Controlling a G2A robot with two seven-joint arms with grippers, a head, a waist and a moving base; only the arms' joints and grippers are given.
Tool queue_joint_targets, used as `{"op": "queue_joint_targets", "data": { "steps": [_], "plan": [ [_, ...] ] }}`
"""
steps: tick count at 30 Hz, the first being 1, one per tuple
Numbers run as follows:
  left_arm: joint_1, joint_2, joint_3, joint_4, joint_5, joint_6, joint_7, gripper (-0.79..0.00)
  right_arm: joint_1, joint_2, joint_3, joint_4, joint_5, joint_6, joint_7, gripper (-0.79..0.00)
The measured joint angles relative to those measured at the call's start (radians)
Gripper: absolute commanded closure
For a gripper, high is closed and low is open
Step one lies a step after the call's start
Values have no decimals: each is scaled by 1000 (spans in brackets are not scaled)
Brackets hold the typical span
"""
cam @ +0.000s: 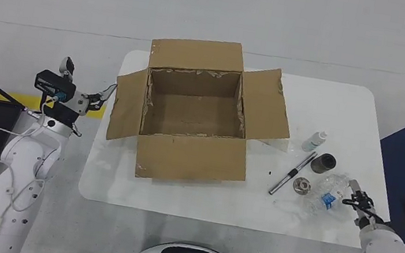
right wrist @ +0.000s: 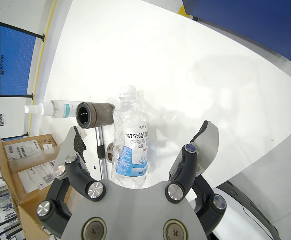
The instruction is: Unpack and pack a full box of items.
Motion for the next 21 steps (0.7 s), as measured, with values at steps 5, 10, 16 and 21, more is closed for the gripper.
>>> {"op": "queue_joint_targets", "data": {
  "steps": [5, 10, 16, 21],
  "plan": [
    [0, 0, 0, 0, 0, 0, 0, -785, 48, 15, -35, 44, -86, 9, 85, -320],
    [0, 0, 0, 0, 0, 0, 0, -785, 94, 23, -73, 85, -163, 36, 112, -332],
    [0, 0, 0, 0, 0, 0, 0, -785, 137, 38, -91, 124, -247, 28, 197, -351],
    [0, 0, 0, 0, 0, 0, 0, -785, 146, 51, -87, 132, -261, -42, 292, -385]
  ]
}}
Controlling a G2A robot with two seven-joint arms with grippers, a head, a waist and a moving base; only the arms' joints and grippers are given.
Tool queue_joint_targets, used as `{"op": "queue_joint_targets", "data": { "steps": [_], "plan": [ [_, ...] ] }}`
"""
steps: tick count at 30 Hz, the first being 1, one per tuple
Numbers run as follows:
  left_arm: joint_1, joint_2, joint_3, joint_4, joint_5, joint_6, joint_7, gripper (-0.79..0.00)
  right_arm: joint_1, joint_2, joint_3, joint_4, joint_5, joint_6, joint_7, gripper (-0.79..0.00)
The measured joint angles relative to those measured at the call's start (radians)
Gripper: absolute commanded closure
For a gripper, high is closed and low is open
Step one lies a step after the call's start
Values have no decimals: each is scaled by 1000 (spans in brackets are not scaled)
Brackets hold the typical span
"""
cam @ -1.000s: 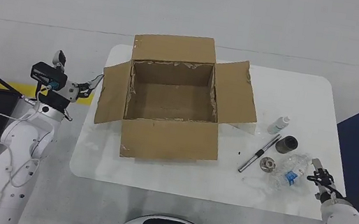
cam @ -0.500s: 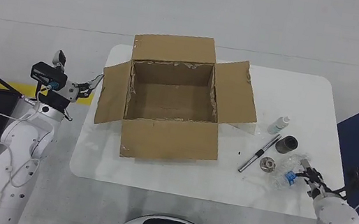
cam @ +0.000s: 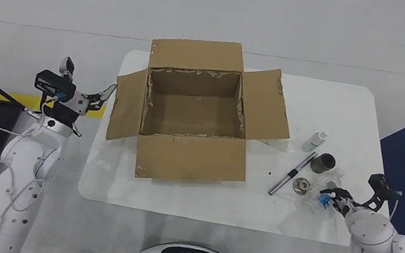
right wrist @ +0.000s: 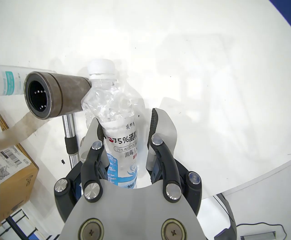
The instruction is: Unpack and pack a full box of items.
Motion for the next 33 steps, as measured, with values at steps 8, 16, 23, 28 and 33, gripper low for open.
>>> {"op": "queue_joint_targets", "data": {
  "steps": [8, 16, 23, 28, 33],
  "plan": [
    [0, 0, 0, 0, 0, 0, 0, -785, -12, 10, 5, -9, 11, -46, 50, 0],
    [0, 0, 0, 0, 0, 0, 0, -785, -31, 19, 71, -20, 129, -101, 88, 0],
    [0, 0, 0, 0, 0, 0, 0, -785, -56, 30, 230, -13, 400, -191, 159, 0],
    [0, 0, 0, 0, 0, 0, 0, -785, -5, 43, 314, 48, 646, -185, 249, 0],
    [0, 0, 0, 0, 0, 0, 0, -785, 34, 54, 369, 76, 801, -137, 245, 0]
  ]
}}
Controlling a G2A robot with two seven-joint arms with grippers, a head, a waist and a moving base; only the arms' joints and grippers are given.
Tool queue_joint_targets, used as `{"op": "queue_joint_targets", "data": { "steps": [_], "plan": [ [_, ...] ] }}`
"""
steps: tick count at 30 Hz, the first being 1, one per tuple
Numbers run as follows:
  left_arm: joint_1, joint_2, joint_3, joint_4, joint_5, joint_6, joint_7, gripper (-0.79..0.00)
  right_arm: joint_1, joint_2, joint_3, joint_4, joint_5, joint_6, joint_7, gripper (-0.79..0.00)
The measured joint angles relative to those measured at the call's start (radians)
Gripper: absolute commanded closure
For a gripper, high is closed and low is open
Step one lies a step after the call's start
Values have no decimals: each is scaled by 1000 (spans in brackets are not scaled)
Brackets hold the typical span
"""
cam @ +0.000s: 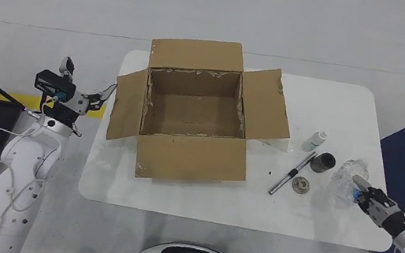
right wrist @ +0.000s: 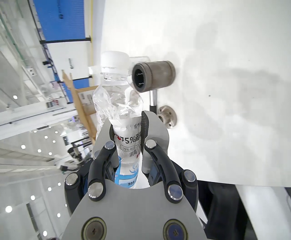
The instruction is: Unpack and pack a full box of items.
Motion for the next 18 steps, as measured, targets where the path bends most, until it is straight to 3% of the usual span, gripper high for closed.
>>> {"op": "queue_joint_targets", "data": {
  "steps": [10, 13, 18],
  "plan": [
    [0, 0, 0, 0, 0, 0, 0, -785, -3, 1, 4, -1, -1, 0, -16, 0],
    [0, 0, 0, 0, 0, 0, 0, -785, 3, -2, 6, 33, 80, -4, -44, 0],
    [0, 0, 0, 0, 0, 0, 0, -785, 12, -3, -84, -113, 149, 0, -75, 0]
  ]
}}
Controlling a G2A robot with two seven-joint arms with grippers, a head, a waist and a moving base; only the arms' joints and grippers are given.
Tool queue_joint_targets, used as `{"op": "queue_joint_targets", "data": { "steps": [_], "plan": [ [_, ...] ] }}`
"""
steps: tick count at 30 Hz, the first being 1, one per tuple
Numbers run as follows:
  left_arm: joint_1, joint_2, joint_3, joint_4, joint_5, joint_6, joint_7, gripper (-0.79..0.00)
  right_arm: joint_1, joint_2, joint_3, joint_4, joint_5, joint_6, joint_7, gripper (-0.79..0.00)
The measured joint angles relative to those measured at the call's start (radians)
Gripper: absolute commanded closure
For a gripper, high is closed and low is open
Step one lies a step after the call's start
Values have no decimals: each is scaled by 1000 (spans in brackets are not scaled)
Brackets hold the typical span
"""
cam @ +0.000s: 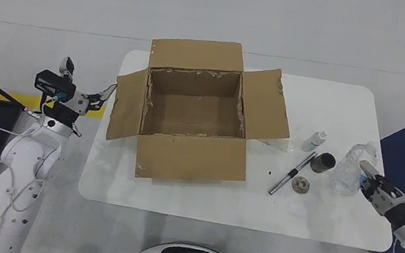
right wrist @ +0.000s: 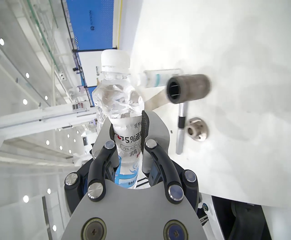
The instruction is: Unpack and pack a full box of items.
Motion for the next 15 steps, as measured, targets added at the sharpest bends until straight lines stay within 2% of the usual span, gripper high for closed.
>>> {"op": "queue_joint_targets", "data": {
  "steps": [5, 10, 15],
  "plan": [
    [0, 0, 0, 0, 0, 0, 0, -785, 61, 9, -192, -188, -68, 112, -14, 0],
    [0, 0, 0, 0, 0, 0, 0, -785, 171, 17, -425, -235, -174, 220, -55, 0],
    [0, 0, 0, 0, 0, 0, 0, -785, 239, 14, -673, -281, -358, 360, -219, 0]
  ]
}}
